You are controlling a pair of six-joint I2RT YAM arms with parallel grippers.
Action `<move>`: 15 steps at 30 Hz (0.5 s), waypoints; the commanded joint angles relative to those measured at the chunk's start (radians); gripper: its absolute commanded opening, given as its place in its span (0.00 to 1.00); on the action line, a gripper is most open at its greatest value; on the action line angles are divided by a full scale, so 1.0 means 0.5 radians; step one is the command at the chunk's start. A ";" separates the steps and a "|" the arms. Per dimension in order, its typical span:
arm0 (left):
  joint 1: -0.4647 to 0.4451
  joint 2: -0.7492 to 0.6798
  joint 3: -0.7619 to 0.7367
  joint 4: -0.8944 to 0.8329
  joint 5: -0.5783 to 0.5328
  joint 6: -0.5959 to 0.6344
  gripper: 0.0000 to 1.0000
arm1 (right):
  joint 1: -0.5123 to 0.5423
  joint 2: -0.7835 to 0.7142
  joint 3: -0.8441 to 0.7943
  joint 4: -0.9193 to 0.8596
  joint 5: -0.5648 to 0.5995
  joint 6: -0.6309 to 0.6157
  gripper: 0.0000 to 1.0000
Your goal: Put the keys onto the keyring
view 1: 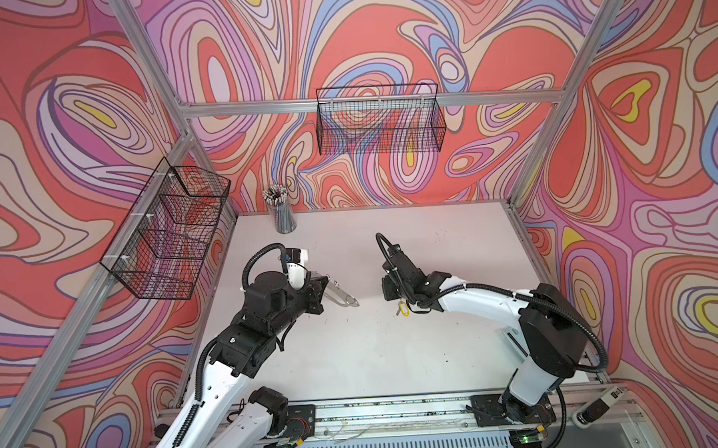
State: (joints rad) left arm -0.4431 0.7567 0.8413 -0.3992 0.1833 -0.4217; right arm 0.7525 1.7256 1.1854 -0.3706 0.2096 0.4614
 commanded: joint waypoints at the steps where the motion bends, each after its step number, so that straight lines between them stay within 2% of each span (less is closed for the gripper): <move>1: 0.015 -0.026 0.009 0.083 0.094 0.015 0.00 | -0.094 0.185 0.251 -0.685 -0.276 -0.132 0.27; 4: 0.018 -0.009 0.015 0.081 0.135 0.003 0.00 | -0.152 0.359 0.537 -1.007 -0.409 -0.234 0.25; 8: 0.016 0.007 0.026 0.085 0.208 0.009 0.00 | -0.196 0.571 0.829 -1.320 -0.459 -0.340 0.20; 11: 0.018 0.011 0.035 0.079 0.232 0.009 0.00 | -0.223 0.685 0.952 -1.441 -0.467 -0.382 0.16; 15: 0.016 0.020 0.035 0.085 0.262 -0.002 0.00 | -0.257 0.790 1.056 -1.540 -0.494 -0.401 0.17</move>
State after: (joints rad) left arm -0.4431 0.7658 0.8413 -0.3927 0.2844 -0.4221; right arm 0.6380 2.0914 1.6733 -1.0241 -0.0139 0.2939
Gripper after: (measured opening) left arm 0.044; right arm 0.167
